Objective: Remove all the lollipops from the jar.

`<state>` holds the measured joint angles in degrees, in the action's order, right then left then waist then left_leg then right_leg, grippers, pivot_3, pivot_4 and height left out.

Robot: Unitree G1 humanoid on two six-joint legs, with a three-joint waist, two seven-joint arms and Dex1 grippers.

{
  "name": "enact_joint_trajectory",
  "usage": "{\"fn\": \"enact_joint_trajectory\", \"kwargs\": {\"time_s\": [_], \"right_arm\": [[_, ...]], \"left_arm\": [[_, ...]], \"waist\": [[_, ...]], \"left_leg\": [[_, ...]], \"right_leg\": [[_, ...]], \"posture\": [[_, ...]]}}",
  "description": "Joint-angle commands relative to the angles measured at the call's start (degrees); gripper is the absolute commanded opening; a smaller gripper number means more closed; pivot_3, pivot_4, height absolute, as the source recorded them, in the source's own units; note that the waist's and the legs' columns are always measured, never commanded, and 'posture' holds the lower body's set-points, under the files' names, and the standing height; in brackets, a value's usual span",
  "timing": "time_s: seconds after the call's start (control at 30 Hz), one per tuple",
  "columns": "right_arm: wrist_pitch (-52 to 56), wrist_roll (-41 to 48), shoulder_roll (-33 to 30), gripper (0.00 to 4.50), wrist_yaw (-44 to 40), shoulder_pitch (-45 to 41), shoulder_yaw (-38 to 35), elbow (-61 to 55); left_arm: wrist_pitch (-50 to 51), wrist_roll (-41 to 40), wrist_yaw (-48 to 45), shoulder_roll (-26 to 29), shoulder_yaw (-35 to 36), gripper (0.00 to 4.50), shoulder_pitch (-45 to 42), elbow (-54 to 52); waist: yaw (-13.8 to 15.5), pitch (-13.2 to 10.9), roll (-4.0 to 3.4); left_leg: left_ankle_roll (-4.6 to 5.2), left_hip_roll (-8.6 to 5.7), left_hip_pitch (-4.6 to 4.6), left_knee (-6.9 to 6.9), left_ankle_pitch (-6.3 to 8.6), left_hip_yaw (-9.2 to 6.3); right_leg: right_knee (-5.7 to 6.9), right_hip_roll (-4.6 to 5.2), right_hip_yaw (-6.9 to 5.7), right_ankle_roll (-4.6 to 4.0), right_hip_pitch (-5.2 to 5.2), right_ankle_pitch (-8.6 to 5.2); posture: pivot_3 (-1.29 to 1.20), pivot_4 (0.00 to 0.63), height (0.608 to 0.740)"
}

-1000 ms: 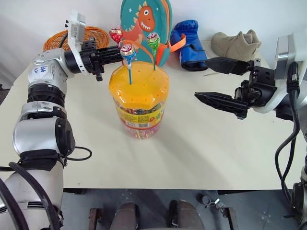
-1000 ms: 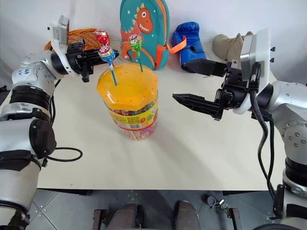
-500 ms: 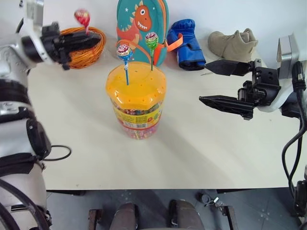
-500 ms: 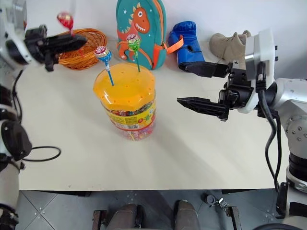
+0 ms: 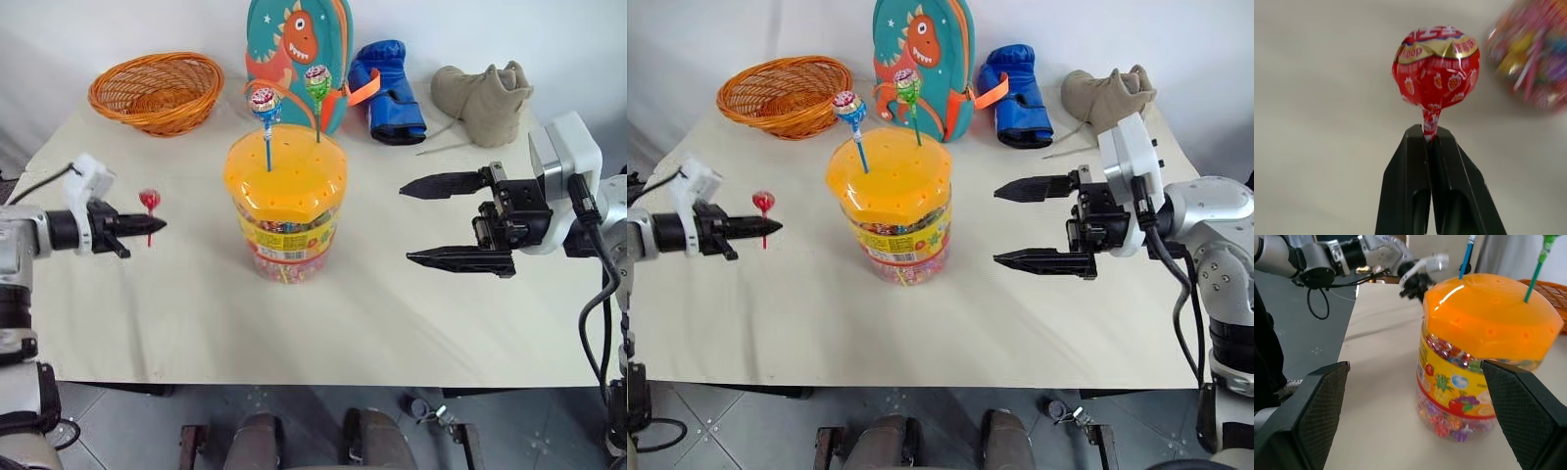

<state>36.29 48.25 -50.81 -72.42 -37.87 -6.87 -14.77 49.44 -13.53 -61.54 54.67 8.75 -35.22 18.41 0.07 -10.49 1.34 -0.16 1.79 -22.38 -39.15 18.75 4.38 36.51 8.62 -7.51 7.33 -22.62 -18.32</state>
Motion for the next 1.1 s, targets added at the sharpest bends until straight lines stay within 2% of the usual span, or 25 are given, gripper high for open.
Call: {"fn": "enact_joint_trajectory", "kwargs": {"time_s": [0.03, 0.2, 0.3, 0.53, 0.7, 0.73, 0.83, 0.93, 1.1], "right_arm": [[-0.5, 0.1, 0.2, 4.50, -0.2, -0.7, -1.1, 0.0], [-0.8, -0.4, 0.7, 4.50, 0.2, -0.4, -1.0, 0.1], [-0.7, -0.4, 0.9, 4.50, 0.3, -0.2, -1.2, -0.1], [0.0, 1.4, 0.4, 4.50, 0.1, 0.2, -2.8, -1.0], [1.2, 5.2, -1.0, 4.50, -1.8, 1.2, -5.5, -3.7], [1.3, 5.6, -1.2, 4.50, -1.9, 1.3, -5.8, -3.9], [2.1, 7.1, -1.4, 4.50, -1.4, 0.5, -6.4, -4.1], [3.7, 9.8, -1.7, 4.50, -0.3, -1.7, -7.7, -4.2], [4.0, 9.3, -3.8, 4.50, -0.9, -1.0, -9.1, -3.0]], "left_arm": [[6.7, -2.3, 4.2, -0.7, 1.8, 0.03, 3.0, -7.8], [12.3, -1.2, 9.4, -0.8, -1.4, 0.03, 4.5, -10.3], [12.3, -0.5, 11.9, -1.2, -2.7, 0.73, 3.6, -9.3], [14.3, -1.5, 13.0, -0.4, -3.7, 2.78, 1.7, -9.2], [15.2, -5.4, 10.2, 2.7, 0.1, 4.31, 1.0, -13.8], [15.1, -6.5, 9.5, 3.3, 1.1, 4.48, 0.8, -14.8], [14.5, -10.2, 6.6, 5.1, 4.3, 4.48, 0.8, -17.8], [11.3, -15.8, 2.2, 6.4, 10.3, 4.48, -2.0, -19.1], [1.2, -22.6, -5.1, 4.0, 15.1, 4.48, -5.7, -18.5]], "waist": [[0.1, 0.0, 0.01], [0.0, 0.0, 0.03], [0.0, 0.0, 0.03], [0.0, 0.0, 0.03], [0.0, 0.0, 0.04], [0.0, 0.0, 0.04], [0.0, 0.0, 0.04], [0.0, 0.0, 0.04], [0.2, 0.0, 0.04]], "left_leg": [[0.00, 0.01, 0.00, 0.00, 0.00, 0.00], [-0.01, 0.00, 0.01, 0.00, 0.00, 0.01], [-0.01, 0.00, 0.02, 0.01, 0.00, 0.03], [-0.02, 0.00, 0.06, 0.01, 0.00, 0.05], [-0.02, 0.01, 0.04, 0.01, 0.00, 0.04], [-0.02, 0.01, 0.04, 0.01, 0.00, 0.04], [-0.03, 0.01, 0.04, 0.02, 0.01, 0.05], [-0.04, 0.02, 0.04, 0.02, 0.01, 0.05], [-0.04, 0.00, 0.03, 0.02, 0.02, 0.05]], "right_leg": [[-0.01, 0.00, -0.01, 0.00, 0.00, 0.00], [0.01, -0.01, 0.01, 0.00, 0.00, 0.00], [0.00, -0.01, 0.02, 0.00, 0.00, 0.00], [0.04, -0.01, 0.04, 0.00, 0.01, 0.00], [0.02, -0.02, 0.02, 0.00, 0.00, 0.00], [0.01, -0.02, 0.03, 0.00, 0.00, 0.00], [0.00, -0.02, 0.04, 0.00, 0.01, 0.00], [0.00, -0.02, 0.05, 0.00, 0.00, 0.00], [-0.03, -0.01, 0.03, 0.00, 0.01, 0.00]], "posture": [[0.00, 0.150, 0.740], [0.00, 0.150, 0.740], [0.00, 0.150, 0.740], [0.00, 0.150, 0.740], [0.00, 0.150, 0.740], [0.00, 0.150, 0.740], [0.00, 0.150, 0.740], [0.00, 0.150, 0.740], [0.00, 0.150, 0.740]]}}
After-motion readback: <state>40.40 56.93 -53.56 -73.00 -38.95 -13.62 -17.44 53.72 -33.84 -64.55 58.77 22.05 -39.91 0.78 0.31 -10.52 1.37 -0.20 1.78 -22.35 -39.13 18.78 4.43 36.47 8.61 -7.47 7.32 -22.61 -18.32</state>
